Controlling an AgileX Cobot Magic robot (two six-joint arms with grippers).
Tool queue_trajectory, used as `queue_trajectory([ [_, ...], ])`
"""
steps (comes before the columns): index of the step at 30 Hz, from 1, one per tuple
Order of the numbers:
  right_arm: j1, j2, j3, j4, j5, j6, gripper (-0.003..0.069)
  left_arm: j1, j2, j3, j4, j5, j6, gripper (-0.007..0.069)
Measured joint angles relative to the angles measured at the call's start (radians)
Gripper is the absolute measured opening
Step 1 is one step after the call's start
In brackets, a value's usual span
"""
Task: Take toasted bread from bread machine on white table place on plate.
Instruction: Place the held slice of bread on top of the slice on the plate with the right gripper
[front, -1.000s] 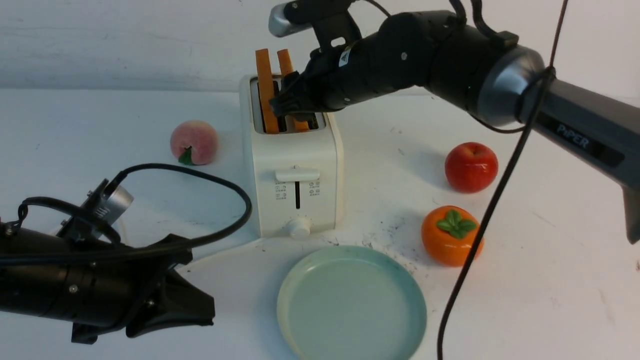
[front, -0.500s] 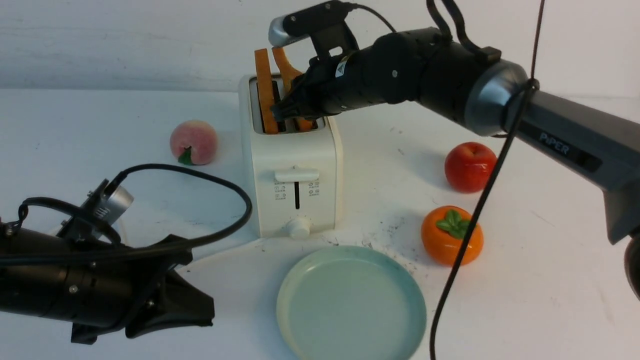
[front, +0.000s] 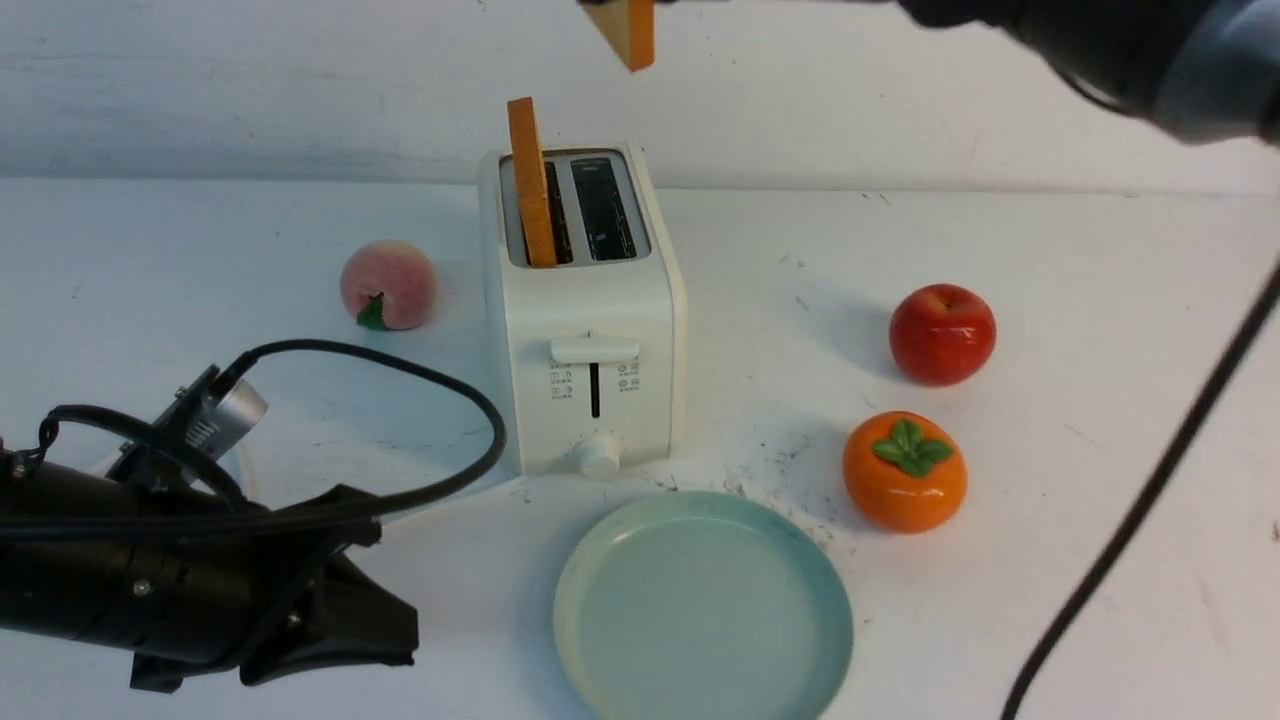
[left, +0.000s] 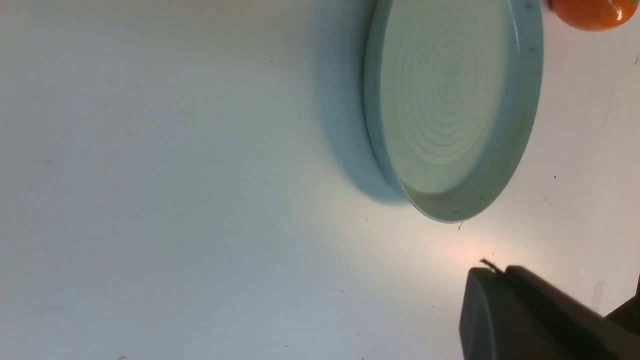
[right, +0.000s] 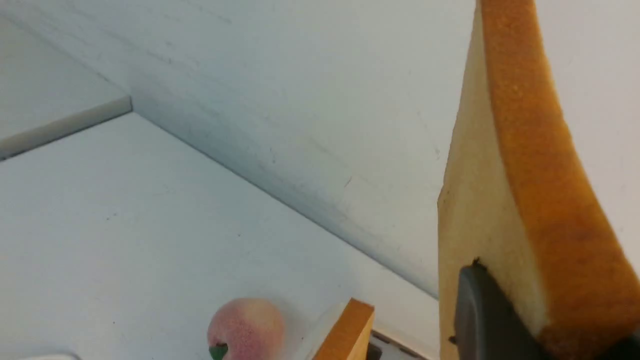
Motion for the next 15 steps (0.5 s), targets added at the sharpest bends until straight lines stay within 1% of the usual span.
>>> queue_trajectory([
  [5, 0.000, -0.166, 0.000, -0.034, 0.256, 0.000, 0.0113, 0.000, 0.000, 0.000, 0.000, -0.001, 0.000, 0.0004],
  [9, -0.013, -0.304, -0.007, -0.133, 0.591, 0.014, 0.0113, 0.000, 0.000, 0.000, 0.000, -0.012, 0.000, 0.0004],
  [10, -0.015, -0.310, -0.009, -0.140, 0.610, 0.014, 0.0113, 0.000, 0.000, 0.000, 0.000, -0.014, 0.000, 0.0004],
  [11, -0.036, -0.349, -0.010, -0.202, 0.751, 0.046, 0.0113, 0.000, 0.000, 0.000, 0.000, -0.022, 0.000, 0.0006],
  [12, -0.043, -0.357, -0.010, -0.209, 0.779, 0.051, 0.0113, 0.000, 0.000, 0.000, 0.000, -0.023, 0.000, 0.0006],
  [14, -0.111, -0.400, 0.010, -0.298, 0.852, 0.139, 0.0113, 0.000, 0.000, 0.000, 0.000, -0.031, 0.000, 0.0008],
  [15, -0.117, -0.403, 0.013, -0.304, 0.857, 0.153, 0.0113, 0.000, 0.000, 0.000, 0.000, -0.032, 0.000, 0.0008],
])
